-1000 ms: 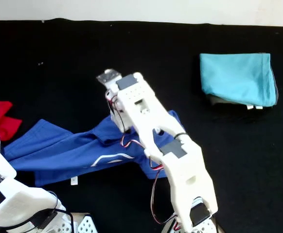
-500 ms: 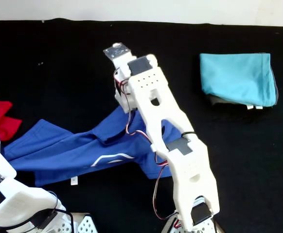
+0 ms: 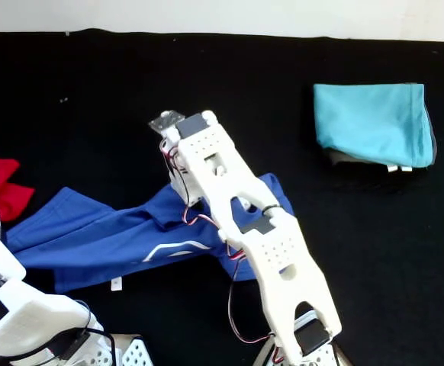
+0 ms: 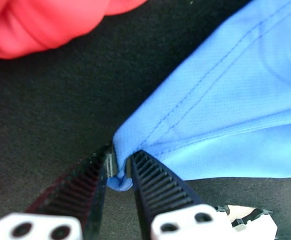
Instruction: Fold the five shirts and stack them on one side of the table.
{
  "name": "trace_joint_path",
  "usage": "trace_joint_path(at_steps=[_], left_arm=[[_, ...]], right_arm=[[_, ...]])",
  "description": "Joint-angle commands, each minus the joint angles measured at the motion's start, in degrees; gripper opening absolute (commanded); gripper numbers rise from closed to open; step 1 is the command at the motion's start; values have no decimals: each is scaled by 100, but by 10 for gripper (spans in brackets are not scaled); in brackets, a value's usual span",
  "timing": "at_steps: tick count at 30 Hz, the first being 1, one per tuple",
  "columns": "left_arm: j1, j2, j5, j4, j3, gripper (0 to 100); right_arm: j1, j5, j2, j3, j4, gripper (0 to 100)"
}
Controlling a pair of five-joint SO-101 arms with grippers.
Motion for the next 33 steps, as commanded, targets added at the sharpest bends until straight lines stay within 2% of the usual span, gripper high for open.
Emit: trace_joint_path(at_steps=[1, 4, 7, 8, 10, 13, 26, 30, 33], left_arm=[[13, -40, -9, -53, -207, 8], [13, -40, -9, -53, -215, 8], [22, -40, -9, -53, -224, 8], [22, -40, -9, -53, -233, 8], [31, -40, -9, -53, -233, 8], [48, -40, -9, -53, -233, 8], [101, -92, 18, -18, -242, 8], [268, -198, 35, 44, -251, 8], [453, -681, 114, 431, -321, 8]], right_arm=[[-22, -18, -31, -13, 31, 210], [110, -18, -40, -22, 119, 180], [312, -53, -31, -215, 145, 21], [374, -53, -31, -303, 154, 0], [479, -53, -40, -576, 286, 25], [541, -53, -31, -1235, 637, 5], [629, -26, -66, -2703, 664, 5], [804, -26, -646, -3090, 664, 5], [1103, -18, -1402, -3134, 655, 5]])
